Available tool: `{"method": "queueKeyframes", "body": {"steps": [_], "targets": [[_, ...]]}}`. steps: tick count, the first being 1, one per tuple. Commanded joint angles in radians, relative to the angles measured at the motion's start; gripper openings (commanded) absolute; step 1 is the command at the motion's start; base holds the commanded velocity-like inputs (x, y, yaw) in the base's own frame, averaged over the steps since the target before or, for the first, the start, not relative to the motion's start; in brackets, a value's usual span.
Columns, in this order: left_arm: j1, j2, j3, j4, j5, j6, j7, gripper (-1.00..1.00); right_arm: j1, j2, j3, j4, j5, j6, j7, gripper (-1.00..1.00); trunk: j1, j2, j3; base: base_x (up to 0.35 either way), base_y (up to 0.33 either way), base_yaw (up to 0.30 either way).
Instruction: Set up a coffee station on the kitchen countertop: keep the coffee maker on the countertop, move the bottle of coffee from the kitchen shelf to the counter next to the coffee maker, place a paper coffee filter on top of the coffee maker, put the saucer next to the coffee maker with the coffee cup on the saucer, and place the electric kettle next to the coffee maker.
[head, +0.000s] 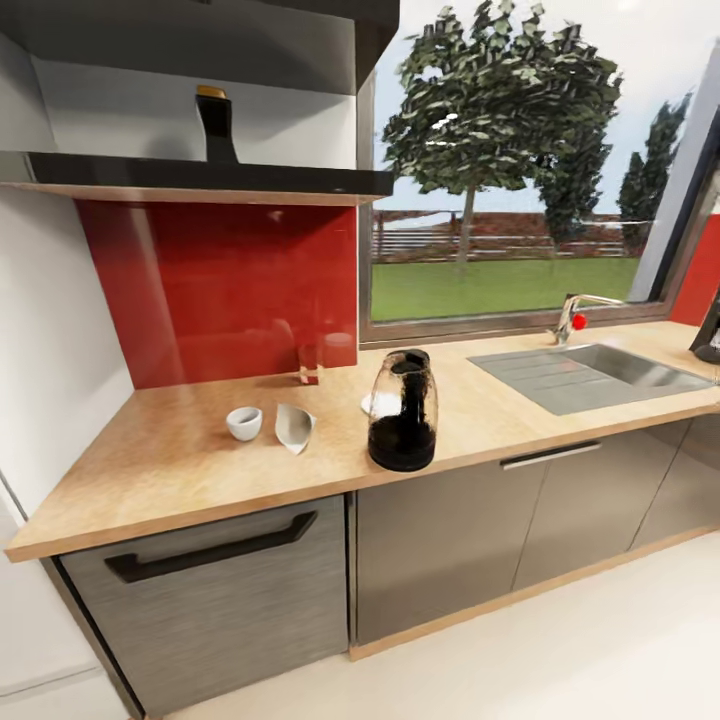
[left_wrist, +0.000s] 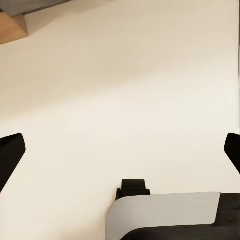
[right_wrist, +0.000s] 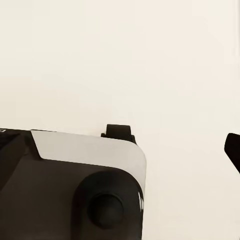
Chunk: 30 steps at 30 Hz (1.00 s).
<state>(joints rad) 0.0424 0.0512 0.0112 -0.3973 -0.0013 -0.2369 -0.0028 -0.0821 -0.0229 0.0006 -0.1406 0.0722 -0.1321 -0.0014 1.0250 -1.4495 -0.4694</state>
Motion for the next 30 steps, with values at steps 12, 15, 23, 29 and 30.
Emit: {"method": "queueKeyframes", "body": {"steps": [12,15,23,29,30], "targets": [[0.001,0.001,0.001,-0.002,0.000,-0.001,0.000,1.00,-0.001,0.000,-0.001,0.001,0.008,-0.003,0.000,1.00,0.000,0.000,-0.001,-0.001,0.005,-0.271],[0.001,0.000,0.001,-0.002,0.000,-0.001,0.000,1.00,-0.001,0.000,-0.001,0.001,0.008,-0.003,-0.001,1.00,0.000,0.000,-0.001,-0.097,0.079,-0.159],[0.001,0.000,0.001,-0.002,0.000,-0.002,0.000,1.00,-0.001,0.000,-0.001,0.001,0.008,-0.003,-0.002,1.00,0.000,0.000,-0.001,-0.220,0.178,-0.106],[0.001,0.000,0.001,-0.002,0.000,-0.002,0.000,1.00,-0.001,0.000,-0.001,0.001,0.008,-0.003,-0.002,1.00,0.000,0.000,-0.001,-0.073,0.058,-0.248],[0.001,0.000,0.001,-0.002,0.000,-0.002,0.000,1.00,-0.001,0.000,-0.001,0.001,0.008,-0.003,-0.002,1.00,0.000,0.000,-0.001,-0.016,0.013,-0.197]]}}
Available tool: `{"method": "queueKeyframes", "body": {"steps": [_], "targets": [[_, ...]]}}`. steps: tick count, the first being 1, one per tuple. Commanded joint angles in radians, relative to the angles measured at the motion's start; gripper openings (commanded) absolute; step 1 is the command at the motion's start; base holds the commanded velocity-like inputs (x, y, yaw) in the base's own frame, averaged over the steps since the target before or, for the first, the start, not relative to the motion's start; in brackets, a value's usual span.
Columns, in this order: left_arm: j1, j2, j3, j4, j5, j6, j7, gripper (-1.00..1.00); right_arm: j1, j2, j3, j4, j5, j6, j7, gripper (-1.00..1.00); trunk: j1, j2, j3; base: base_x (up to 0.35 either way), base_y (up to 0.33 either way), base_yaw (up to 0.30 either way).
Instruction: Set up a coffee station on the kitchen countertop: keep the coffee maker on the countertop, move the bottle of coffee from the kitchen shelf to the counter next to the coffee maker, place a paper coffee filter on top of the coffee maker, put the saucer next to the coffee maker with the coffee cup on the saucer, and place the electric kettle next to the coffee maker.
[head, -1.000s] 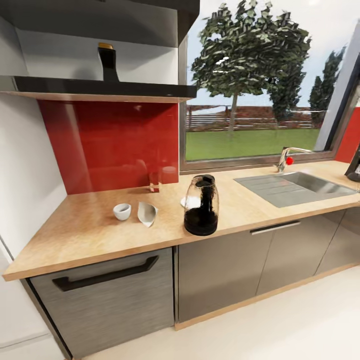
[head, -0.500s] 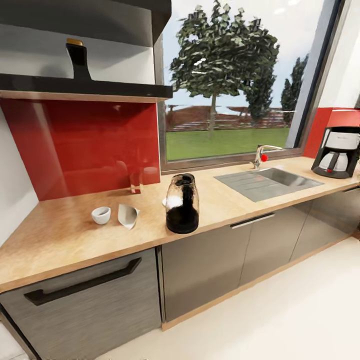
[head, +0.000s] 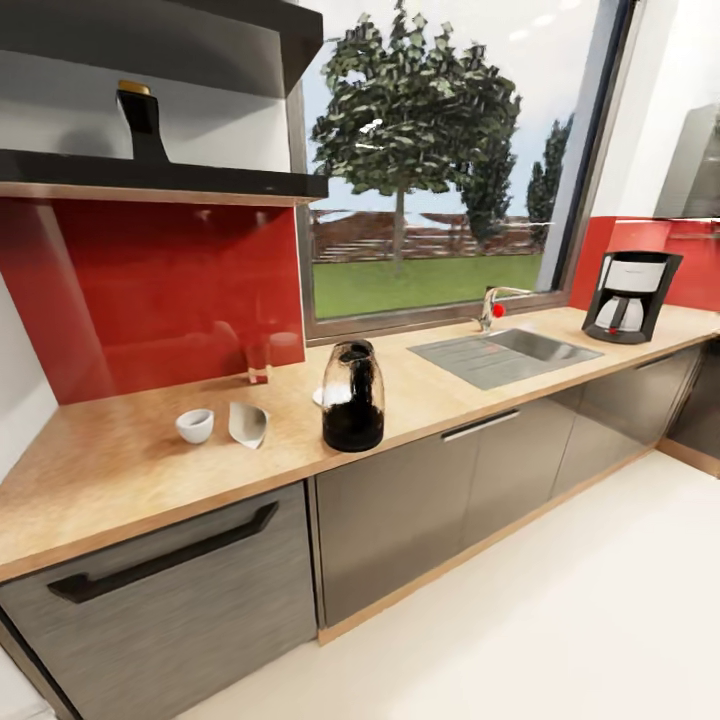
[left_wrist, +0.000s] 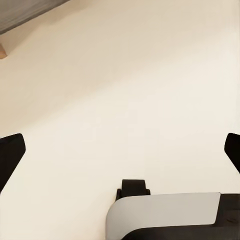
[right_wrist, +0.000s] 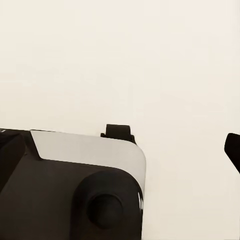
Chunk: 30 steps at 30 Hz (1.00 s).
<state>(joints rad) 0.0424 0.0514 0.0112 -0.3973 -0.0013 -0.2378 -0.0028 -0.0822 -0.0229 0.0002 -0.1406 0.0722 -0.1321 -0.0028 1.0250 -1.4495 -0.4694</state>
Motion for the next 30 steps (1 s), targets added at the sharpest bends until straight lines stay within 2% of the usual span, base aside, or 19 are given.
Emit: {"method": "queueKeyframes", "body": {"steps": [1,16,17,19,20,21,25,26,27,30], "targets": [[0.001,0.000,0.001,-0.002,0.000,-0.001,0.000,1.00,-0.001,0.000,-0.001,0.001,0.008,-0.003,0.000,1.00,0.000,0.000,-0.001,-0.013,0.010,-0.158],[0.001,0.001,-0.002,-0.015,0.001,-0.001,-0.001,1.00,-0.002,-0.001,-0.001,0.000,0.008,-0.003,0.000,1.00,0.000,0.000,-0.001,-0.003,0.002,-0.037],[0.001,0.003,-0.003,-0.055,0.001,-0.002,-0.002,1.00,-0.003,-0.001,-0.001,0.000,0.008,-0.003,0.001,1.00,0.000,0.000,-0.001,0.000,0.000,-0.001],[0.001,0.007,-0.003,-0.083,0.001,-0.002,-0.003,1.00,-0.003,-0.001,-0.002,0.000,0.008,-0.003,0.001,1.00,0.000,0.000,-0.001,0.000,0.000,0.000],[0.001,0.017,-0.003,-0.158,0.003,0.000,-0.007,1.00,-0.004,-0.001,-0.002,0.000,0.008,-0.003,0.001,1.00,0.000,0.000,-0.001,0.000,0.000,0.000],[0.001,0.023,-0.008,-0.365,0.004,0.067,-0.025,1.00,-0.005,-0.002,-0.002,-0.001,0.008,-0.003,-0.001,1.00,0.000,0.000,-0.001,0.000,0.000,0.000],[0.001,0.023,-0.009,-0.522,0.004,0.189,-0.054,1.00,-0.005,-0.002,-0.002,-0.001,0.008,-0.003,0.000,1.00,0.000,0.000,-0.001,0.000,0.000,0.000],[0.001,0.024,-0.009,-0.591,0.004,0.238,-0.088,1.00,-0.005,-0.002,-0.002,-0.001,0.008,-0.003,-0.001,1.00,0.000,0.000,-0.001,0.000,0.000,0.000],[0.001,0.024,-0.009,-0.732,0.005,0.348,-0.174,1.00,-0.005,-0.002,-0.002,-0.001,0.008,-0.003,0.000,1.00,0.000,0.000,-0.001,0.000,0.000,0.000],[0.001,0.023,-0.010,-0.842,0.005,0.439,-0.243,1.00,-0.005,-0.002,-0.002,-0.001,0.008,-0.003,0.000,1.00,0.000,0.000,-0.001,0.000,0.000,0.000]]}}
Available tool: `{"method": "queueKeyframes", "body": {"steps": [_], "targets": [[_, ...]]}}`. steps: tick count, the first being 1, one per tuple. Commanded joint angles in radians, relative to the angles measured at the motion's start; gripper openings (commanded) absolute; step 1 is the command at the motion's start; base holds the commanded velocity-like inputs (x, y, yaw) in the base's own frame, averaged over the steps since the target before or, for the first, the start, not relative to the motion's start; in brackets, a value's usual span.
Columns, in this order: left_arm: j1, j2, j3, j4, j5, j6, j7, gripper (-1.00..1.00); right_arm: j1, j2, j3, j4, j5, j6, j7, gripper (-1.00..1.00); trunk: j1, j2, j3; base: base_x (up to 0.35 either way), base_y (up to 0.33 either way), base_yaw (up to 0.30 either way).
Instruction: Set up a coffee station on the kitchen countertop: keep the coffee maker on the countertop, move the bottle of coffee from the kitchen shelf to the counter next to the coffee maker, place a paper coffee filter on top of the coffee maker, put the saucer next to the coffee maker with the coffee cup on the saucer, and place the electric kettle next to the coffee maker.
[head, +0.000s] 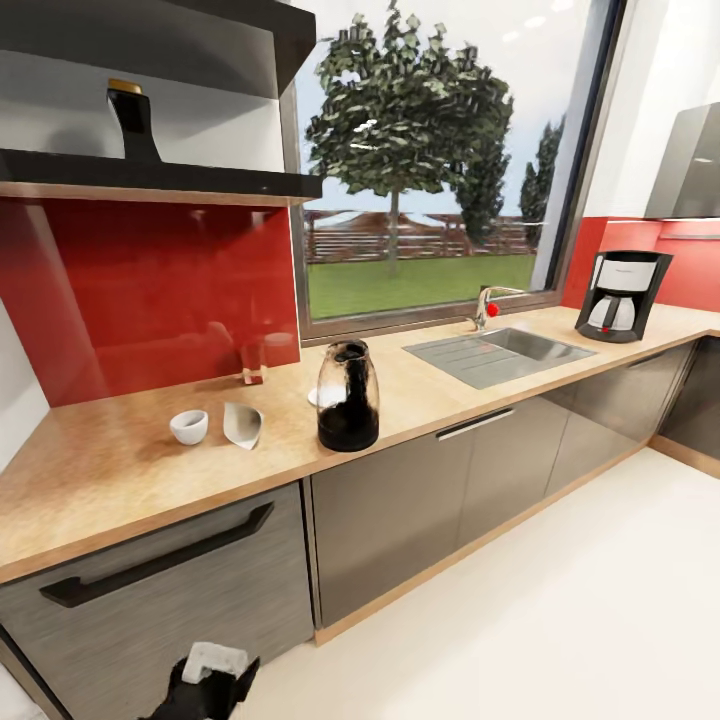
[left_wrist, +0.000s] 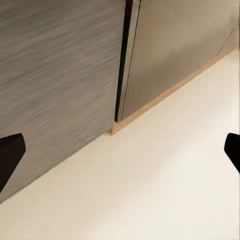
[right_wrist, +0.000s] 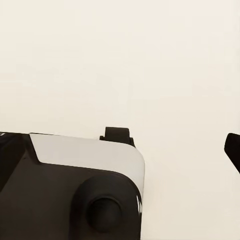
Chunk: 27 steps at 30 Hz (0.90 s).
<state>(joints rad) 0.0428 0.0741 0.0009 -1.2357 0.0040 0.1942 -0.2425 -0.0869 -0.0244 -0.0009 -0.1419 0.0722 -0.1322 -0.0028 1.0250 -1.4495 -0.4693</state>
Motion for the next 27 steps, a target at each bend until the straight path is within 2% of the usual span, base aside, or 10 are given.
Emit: {"method": "queueKeyframes", "body": {"steps": [1,5,9,13,17,20,22,24,27], "targets": [[0.000,0.000,0.000,-0.078,0.000,0.065,-0.048,1.00,0.000,0.000,-0.001,0.001,0.008,-0.003,0.000,1.00,0.000,0.000,-0.001,0.000,0.000,0.000],[0.000,-0.006,-0.001,-0.203,0.002,0.161,-0.118,1.00,-0.001,0.000,-0.001,0.001,0.008,-0.003,0.000,1.00,0.000,0.000,-0.001,0.000,0.000,0.000],[0.000,-0.019,-0.002,-0.265,0.016,0.211,-0.152,1.00,-0.001,0.000,-0.001,0.001,0.008,-0.003,0.000,1.00,0.000,0.000,-0.001,0.000,0.000,0.000],[-0.017,-0.027,-0.002,-0.294,0.064,0.236,-0.168,1.00,-0.001,0.000,-0.001,0.001,0.008,-0.004,0.000,1.00,0.000,0.000,-0.001,0.000,0.000,0.000],[-0.063,-0.029,-0.002,-0.303,0.113,0.245,-0.174,1.00,-0.001,0.000,-0.001,0.001,0.008,-0.004,0.000,1.00,0.000,0.000,-0.001,0.000,0.000,0.000],[-0.101,-0.030,-0.002,-0.306,0.144,0.265,-0.176,1.00,-0.001,0.000,-0.001,0.001,0.008,-0.004,0.000,1.00,0.000,0.000,-0.001,0.000,0.000,0.000],[-0.186,-0.031,-0.002,-0.308,0.185,0.338,-0.178,1.00,-0.001,0.000,-0.001,0.001,0.008,-0.004,0.000,1.00,0.000,0.000,-0.001,0.000,0.000,0.000],[-0.270,-0.031,-0.002,-0.309,0.221,0.379,-0.179,1.00,-0.001,0.000,-0.001,0.001,0.008,-0.004,0.000,1.00,0.000,0.000,-0.001,0.000,0.000,0.000],[-0.319,-0.031,-0.002,-0.309,0.234,0.401,-0.179,1.00,-0.001,0.000,-0.001,0.001,0.008,-0.004,0.000,1.00,0.000,0.000,-0.001,0.000,0.000,0.000]]}}
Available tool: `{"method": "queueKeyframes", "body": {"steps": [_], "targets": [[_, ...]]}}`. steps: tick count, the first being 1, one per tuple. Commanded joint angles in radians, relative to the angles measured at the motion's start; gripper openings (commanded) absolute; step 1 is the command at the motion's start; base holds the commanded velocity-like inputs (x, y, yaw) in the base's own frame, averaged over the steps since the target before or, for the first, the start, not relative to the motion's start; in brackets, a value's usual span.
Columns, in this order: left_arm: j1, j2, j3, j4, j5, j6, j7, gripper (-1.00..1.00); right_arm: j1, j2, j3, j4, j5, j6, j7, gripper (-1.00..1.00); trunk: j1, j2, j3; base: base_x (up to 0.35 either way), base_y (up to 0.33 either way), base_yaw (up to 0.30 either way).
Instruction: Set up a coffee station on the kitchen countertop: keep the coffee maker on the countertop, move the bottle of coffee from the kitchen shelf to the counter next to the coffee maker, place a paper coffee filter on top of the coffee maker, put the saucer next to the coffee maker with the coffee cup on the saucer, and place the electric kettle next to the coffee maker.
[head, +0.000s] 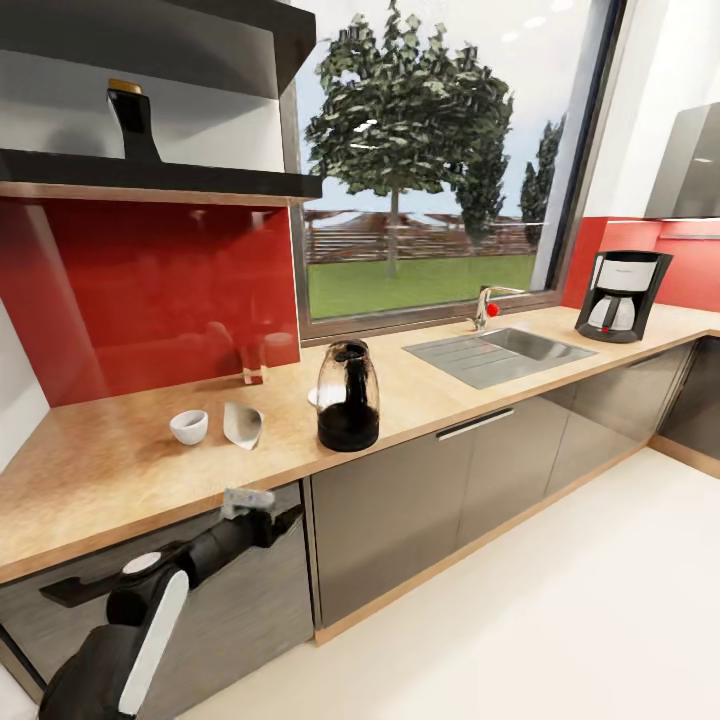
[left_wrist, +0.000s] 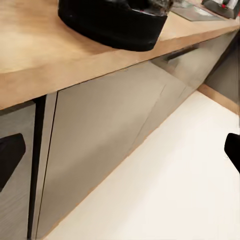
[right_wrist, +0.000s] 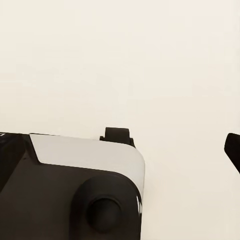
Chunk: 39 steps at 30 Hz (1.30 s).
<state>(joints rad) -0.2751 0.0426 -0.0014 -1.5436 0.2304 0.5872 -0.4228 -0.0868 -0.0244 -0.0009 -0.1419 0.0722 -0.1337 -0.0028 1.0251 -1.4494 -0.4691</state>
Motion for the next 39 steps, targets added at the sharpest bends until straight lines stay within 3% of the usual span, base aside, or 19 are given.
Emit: {"method": "queueKeyframes", "body": {"steps": [1,3,7,9,14,17,21,28,30,31,39], "targets": [[-0.032,0.001,0.000,0.000,0.012,0.027,0.001,1.00,-0.001,0.000,-0.001,0.001,0.008,-0.003,0.000,1.00,0.000,-0.001,-0.001,0.000,0.000,0.000],[-0.111,0.001,0.000,0.001,0.019,0.071,0.002,1.00,-0.001,0.000,-0.001,0.001,0.008,-0.003,0.000,1.00,0.000,-0.001,-0.001,0.000,0.000,0.000],[-0.197,0.002,0.000,0.003,0.010,0.087,0.007,1.00,-0.001,0.000,0.001,0.001,0.008,-0.003,0.000,1.00,0.000,-0.001,-0.001,0.000,0.000,0.000],[-0.227,0.002,0.001,0.004,-0.030,0.087,0.011,1.00,-0.001,0.000,0.001,0.001,0.008,-0.003,0.000,1.00,0.000,-0.001,-0.001,0.000,0.000,0.000],[-0.241,0.002,0.001,0.006,-0.129,0.085,0.050,1.00,-0.001,0.000,0.001,0.001,0.008,-0.003,0.000,1.00,0.000,-0.001,-0.001,0.000,0.000,0.000],[-0.245,0.002,0.000,0.005,-0.170,0.082,0.129,1.00,-0.001,0.000,0.002,0.001,0.008,-0.003,0.000,1.00,0.000,-0.001,-0.001,0.000,0.000,0.000],[-0.246,0.003,0.000,0.006,-0.186,0.079,0.189,1.00,-0.001,0.000,0.004,0.002,0.008,-0.003,0.001,1.00,0.000,-0.001,-0.001,0.000,0.000,0.000],[-0.246,0.002,0.000,0.008,-0.192,0.077,0.209,1.00,-0.001,0.001,0.005,0.002,0.009,-0.003,0.001,1.00,0.000,-0.001,-0.001,0.000,0.000,0.000],[-0.246,0.003,0.000,0.009,-0.193,0.076,0.229,1.00,-0.001,0.001,0.005,0.002,0.009,-0.003,0.001,1.00,0.000,-0.001,-0.001,0.000,0.000,0.000],[-0.246,0.003,0.001,0.009,-0.193,0.076,0.270,1.00,-0.001,0.001,0.005,0.002,0.009,-0.003,0.001,1.00,0.000,-0.001,-0.001,0.066,0.000,0.000],[-0.246,0.005,0.001,0.011,-0.194,0.076,0.285,1.00,-0.001,0.001,0.005,0.002,0.009,-0.003,0.001,1.00,0.000,-0.001,-0.001,0.077,0.000,0.000]]}}
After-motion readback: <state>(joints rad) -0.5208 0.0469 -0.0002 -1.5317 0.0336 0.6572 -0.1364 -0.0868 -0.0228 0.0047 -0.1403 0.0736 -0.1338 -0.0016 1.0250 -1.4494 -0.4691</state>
